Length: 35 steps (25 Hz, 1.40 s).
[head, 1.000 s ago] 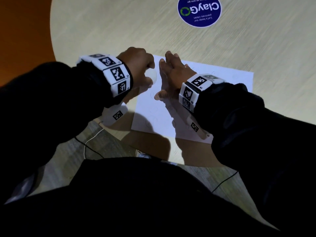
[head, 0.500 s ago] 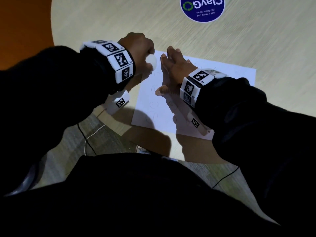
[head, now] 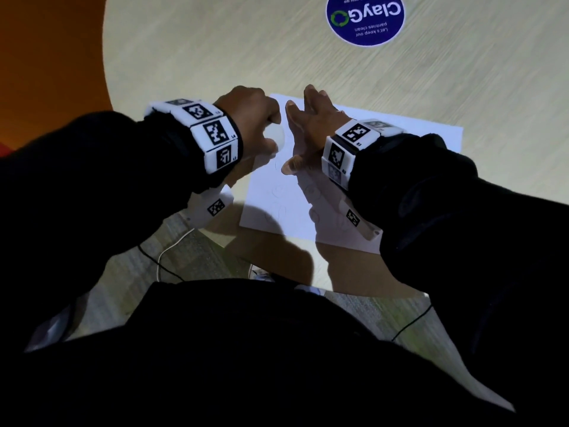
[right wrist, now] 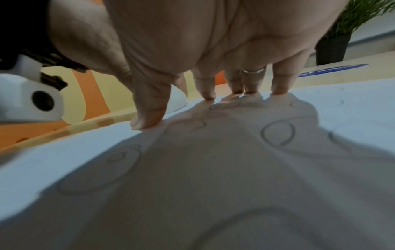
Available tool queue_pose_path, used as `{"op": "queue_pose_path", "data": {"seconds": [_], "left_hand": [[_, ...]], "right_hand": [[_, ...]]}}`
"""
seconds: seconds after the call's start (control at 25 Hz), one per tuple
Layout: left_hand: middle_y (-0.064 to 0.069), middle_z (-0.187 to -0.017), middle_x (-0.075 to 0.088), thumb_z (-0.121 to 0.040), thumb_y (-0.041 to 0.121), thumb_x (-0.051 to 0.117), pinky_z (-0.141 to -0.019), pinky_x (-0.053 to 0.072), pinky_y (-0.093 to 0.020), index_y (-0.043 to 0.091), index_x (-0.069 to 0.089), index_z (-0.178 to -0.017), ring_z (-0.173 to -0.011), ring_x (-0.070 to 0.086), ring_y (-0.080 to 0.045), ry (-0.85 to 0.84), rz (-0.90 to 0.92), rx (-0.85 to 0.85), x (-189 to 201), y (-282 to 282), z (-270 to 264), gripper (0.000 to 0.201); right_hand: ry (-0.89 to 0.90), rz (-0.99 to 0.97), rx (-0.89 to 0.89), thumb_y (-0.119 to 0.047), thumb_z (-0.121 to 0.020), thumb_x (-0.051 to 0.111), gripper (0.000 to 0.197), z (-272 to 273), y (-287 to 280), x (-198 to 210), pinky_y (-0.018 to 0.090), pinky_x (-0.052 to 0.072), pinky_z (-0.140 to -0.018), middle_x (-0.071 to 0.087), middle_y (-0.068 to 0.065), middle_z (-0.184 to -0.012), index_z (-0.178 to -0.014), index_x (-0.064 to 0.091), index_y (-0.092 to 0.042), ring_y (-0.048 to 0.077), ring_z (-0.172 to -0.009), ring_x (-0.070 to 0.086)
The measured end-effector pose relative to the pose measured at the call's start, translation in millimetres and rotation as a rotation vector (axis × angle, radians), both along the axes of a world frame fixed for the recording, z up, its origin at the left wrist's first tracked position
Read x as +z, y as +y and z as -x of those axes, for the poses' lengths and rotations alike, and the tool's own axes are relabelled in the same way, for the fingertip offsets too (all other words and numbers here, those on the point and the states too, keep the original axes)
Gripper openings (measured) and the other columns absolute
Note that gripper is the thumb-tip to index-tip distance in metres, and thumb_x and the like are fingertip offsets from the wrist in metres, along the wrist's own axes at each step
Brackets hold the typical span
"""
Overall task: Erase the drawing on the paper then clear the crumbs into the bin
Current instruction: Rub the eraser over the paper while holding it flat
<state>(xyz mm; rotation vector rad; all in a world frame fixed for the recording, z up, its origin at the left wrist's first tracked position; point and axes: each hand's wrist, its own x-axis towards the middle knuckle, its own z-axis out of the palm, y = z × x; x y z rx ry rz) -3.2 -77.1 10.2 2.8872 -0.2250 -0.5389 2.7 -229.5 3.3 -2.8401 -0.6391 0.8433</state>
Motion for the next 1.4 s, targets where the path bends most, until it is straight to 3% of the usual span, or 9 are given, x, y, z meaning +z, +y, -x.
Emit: {"op": "queue_pose_path", "data": {"seconds": [0.16, 0.32, 0.48, 0.64, 0.76, 0.92, 1.28, 1.4], "left_hand": [[-0.013, -0.12, 0.059, -0.079, 0.029, 0.076, -0.088, 0.043, -0.037, 0.012, 0.061, -0.121, -0.112, 0.053, -0.034, -0.038, 0.019, 0.056, 6.2, 0.3, -16.0, 0.048], [-0.009, -0.115, 0.06, -0.077, 0.031, 0.077, -0.087, 0.044, -0.037, 0.015, 0.061, -0.12, -0.109, 0.054, -0.031, -0.011, -0.013, 0.003, 1.0, -1.4, -6.6, 0.049], [-0.014, -0.12, 0.059, -0.08, 0.027, 0.075, -0.088, 0.043, -0.038, 0.012, 0.061, -0.12, -0.112, 0.053, -0.034, -0.056, 0.01, 0.048, 10.0, -1.1, -22.4, 0.045], [-0.009, -0.114, 0.06, -0.077, 0.031, 0.077, -0.087, 0.042, -0.036, 0.015, 0.062, -0.119, -0.11, 0.053, -0.03, 0.013, -0.032, -0.04, 2.0, -2.5, -4.7, 0.047], [-0.01, -0.115, 0.061, -0.078, 0.029, 0.076, -0.087, 0.043, -0.036, 0.013, 0.062, -0.119, -0.11, 0.054, -0.032, -0.031, 0.019, 0.057, 6.7, -1.4, -18.4, 0.046], [-0.006, -0.112, 0.062, -0.075, 0.031, 0.079, -0.087, 0.044, -0.035, 0.016, 0.062, -0.119, -0.108, 0.055, -0.029, 0.021, -0.016, 0.018, 3.5, -0.7, -13.5, 0.049], [-0.01, -0.116, 0.061, -0.08, 0.03, 0.076, -0.085, 0.041, -0.035, 0.011, 0.06, -0.121, -0.111, 0.053, -0.031, -0.028, -0.029, 0.047, 1.8, 3.2, -25.5, 0.048], [-0.01, -0.117, 0.061, -0.08, 0.03, 0.075, -0.084, 0.041, -0.034, 0.011, 0.06, -0.121, -0.111, 0.053, -0.031, -0.018, -0.032, 0.034, 4.1, 2.0, -27.2, 0.048]], "right_hand": [[-0.029, -0.012, 0.006, -0.055, -0.067, 0.076, 0.103, -1.1, 1.1, -4.4, 0.054, 0.03, -0.107, 0.009, 0.014, -0.151, -0.146, 0.022, -0.015, 0.034, -0.141, 0.011], [-0.014, 0.016, 0.0, -0.056, -0.069, 0.074, 0.107, -3.6, -0.3, -5.1, 0.055, 0.025, -0.11, -0.002, 0.013, -0.156, -0.149, 0.014, -0.018, 0.035, -0.144, -0.002], [-0.021, 0.008, 0.003, -0.054, -0.07, 0.074, 0.104, -2.1, -0.4, -4.5, 0.056, 0.026, -0.109, -0.001, 0.013, -0.156, -0.148, 0.017, -0.017, 0.035, -0.143, 0.0], [-0.053, 0.004, 0.019, -0.055, -0.068, 0.075, 0.104, -1.5, -2.1, -6.2, 0.054, 0.032, -0.105, 0.005, 0.014, -0.153, -0.147, 0.019, -0.015, 0.035, -0.141, 0.007], [-0.053, 0.008, 0.021, -0.055, -0.066, 0.076, 0.103, -2.5, 0.7, -7.1, 0.054, 0.032, -0.103, 0.007, 0.014, -0.152, -0.145, 0.022, -0.015, 0.035, -0.14, 0.009], [-0.088, 0.009, 0.039, -0.057, -0.064, 0.076, 0.105, -3.1, -1.0, -11.0, 0.052, 0.037, -0.099, 0.011, 0.014, -0.15, -0.144, 0.023, -0.015, 0.035, -0.137, 0.015], [-0.045, 0.007, 0.029, -0.058, -0.073, 0.069, 0.109, 2.4, -7.4, -2.2, 0.054, 0.02, -0.112, -0.008, 0.013, -0.157, -0.15, 0.008, -0.012, 0.031, -0.145, -0.004], [-0.122, -0.012, 0.051, -0.07, -0.07, 0.062, 0.113, 10.5, -8.8, -10.2, 0.054, 0.023, -0.111, -0.001, 0.011, -0.158, -0.148, 0.012, -0.004, 0.029, -0.146, 0.002]]}}
